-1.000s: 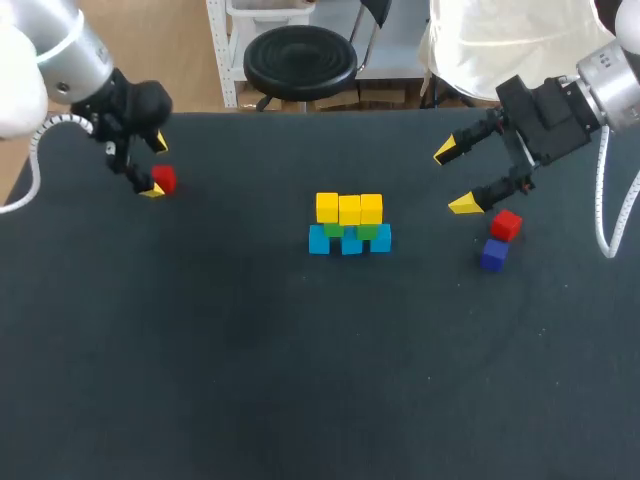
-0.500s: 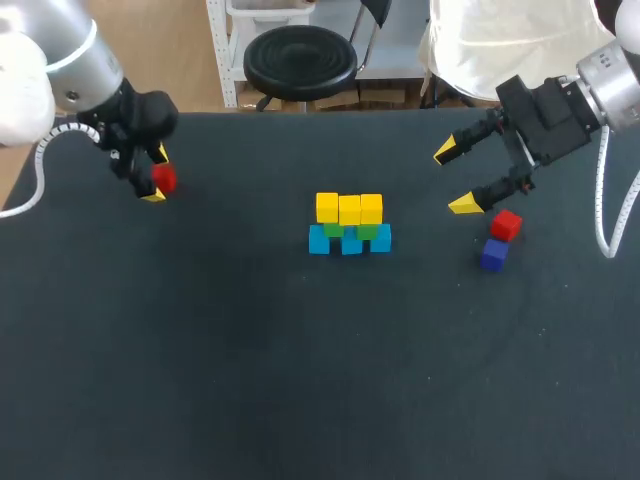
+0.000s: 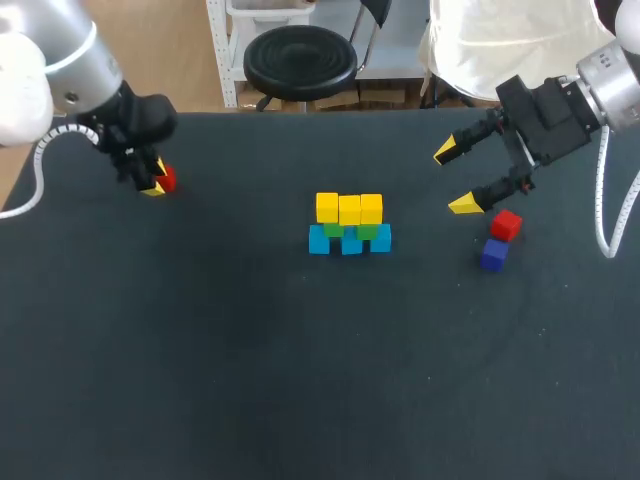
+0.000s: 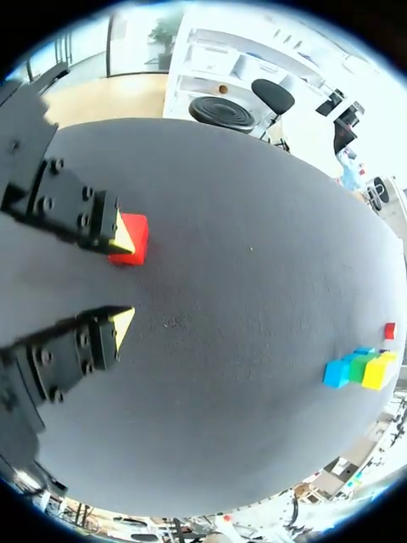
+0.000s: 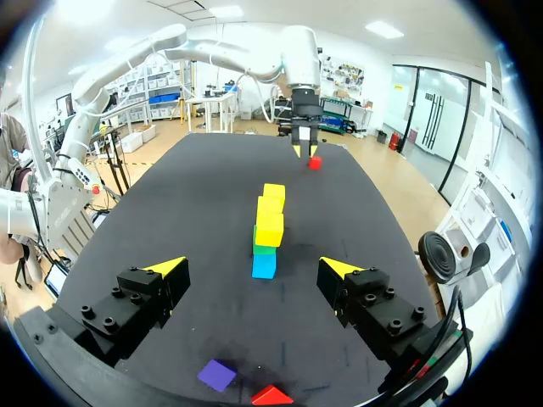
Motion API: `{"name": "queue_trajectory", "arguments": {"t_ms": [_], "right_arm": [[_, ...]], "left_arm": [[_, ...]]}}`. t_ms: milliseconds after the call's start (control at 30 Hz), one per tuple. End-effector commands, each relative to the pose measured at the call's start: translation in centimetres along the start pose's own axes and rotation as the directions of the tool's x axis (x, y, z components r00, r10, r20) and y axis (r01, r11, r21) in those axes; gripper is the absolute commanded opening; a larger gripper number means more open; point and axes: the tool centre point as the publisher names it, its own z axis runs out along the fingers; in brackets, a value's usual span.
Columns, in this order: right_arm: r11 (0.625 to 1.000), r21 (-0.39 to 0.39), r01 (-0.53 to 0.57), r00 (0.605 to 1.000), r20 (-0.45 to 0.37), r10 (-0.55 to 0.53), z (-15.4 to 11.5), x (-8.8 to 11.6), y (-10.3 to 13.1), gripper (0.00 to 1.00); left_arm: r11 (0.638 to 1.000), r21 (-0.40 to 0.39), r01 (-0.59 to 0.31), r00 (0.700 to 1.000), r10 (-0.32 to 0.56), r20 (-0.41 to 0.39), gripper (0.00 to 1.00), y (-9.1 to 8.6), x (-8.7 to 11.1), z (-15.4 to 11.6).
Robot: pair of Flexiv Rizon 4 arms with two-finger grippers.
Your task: Place the blue cubes, place green cubes on the blue cubes, place the yellow cubes on the green cubes, then place the red cubes on the yellow cubes, and place purple cube on the red cubes.
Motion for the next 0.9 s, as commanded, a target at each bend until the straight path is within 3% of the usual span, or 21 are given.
{"name": "queue_trajectory", "arguments": {"t_ms": [33,567,900], "right_arm": [[1.0,0.0,0.001,1.0,0.002,-0.001,0.0,0.0,0.0,1.0],[1.0,0.0,0.001,1.0,0.002,-0.001,0.0,0.0,0.0,1.0],[1.0,0.0,0.001,1.0,0.002,-0.001,0.0,0.0,0.0,1.0]], "left_arm": [[1.0,-0.015,0.02,1.0,-0.02,-0.014,1.0,0.7,-0.1,-0.1],[1.0,0.029,0.009,0.995,-0.006,-0.102,1.0,4.2,-1.0,0.6],[0.998,0.068,0.007,0.991,0.002,-0.137,1.0,3.9,0.0,1.4]]}}
